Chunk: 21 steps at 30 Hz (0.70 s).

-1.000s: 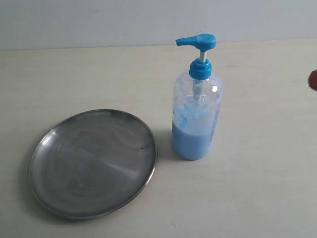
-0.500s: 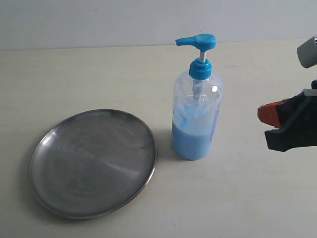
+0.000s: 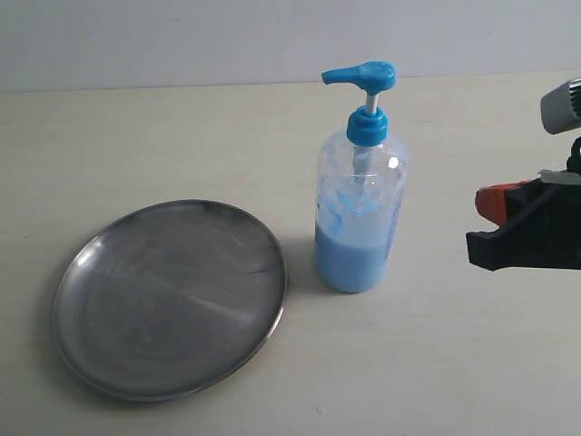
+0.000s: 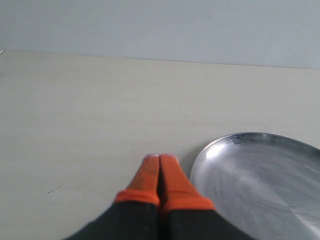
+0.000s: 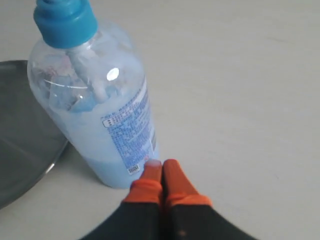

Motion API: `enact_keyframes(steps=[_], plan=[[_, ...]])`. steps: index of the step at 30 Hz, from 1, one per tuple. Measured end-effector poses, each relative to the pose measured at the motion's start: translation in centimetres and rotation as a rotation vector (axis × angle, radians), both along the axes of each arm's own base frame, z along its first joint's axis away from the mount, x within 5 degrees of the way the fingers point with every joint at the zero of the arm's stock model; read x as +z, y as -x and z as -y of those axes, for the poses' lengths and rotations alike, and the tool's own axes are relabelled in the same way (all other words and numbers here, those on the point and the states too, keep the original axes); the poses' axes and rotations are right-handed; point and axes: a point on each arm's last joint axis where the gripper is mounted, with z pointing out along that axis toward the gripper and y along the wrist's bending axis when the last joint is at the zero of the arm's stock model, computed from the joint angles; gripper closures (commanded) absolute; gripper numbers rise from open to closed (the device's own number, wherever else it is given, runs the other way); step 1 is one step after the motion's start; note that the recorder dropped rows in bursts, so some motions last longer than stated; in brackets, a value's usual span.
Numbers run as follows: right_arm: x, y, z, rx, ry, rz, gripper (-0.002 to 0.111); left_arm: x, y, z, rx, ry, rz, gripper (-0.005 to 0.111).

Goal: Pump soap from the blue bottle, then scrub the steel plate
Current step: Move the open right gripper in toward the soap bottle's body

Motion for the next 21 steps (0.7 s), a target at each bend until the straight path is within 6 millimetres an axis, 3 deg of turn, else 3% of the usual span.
enact_keyframes(steps=[11,21], plan=[[-1.7,1.0,-0.5,0.110,-0.102,0.177,0.108,0.0,0.0,0.0,0.000,0.000,0.000,0.107],[-3.8,2.5,0.9,0.060,-0.147,0.350,0.108,0.0,0.0,0.0,0.000,0.000,0.000,0.107]])
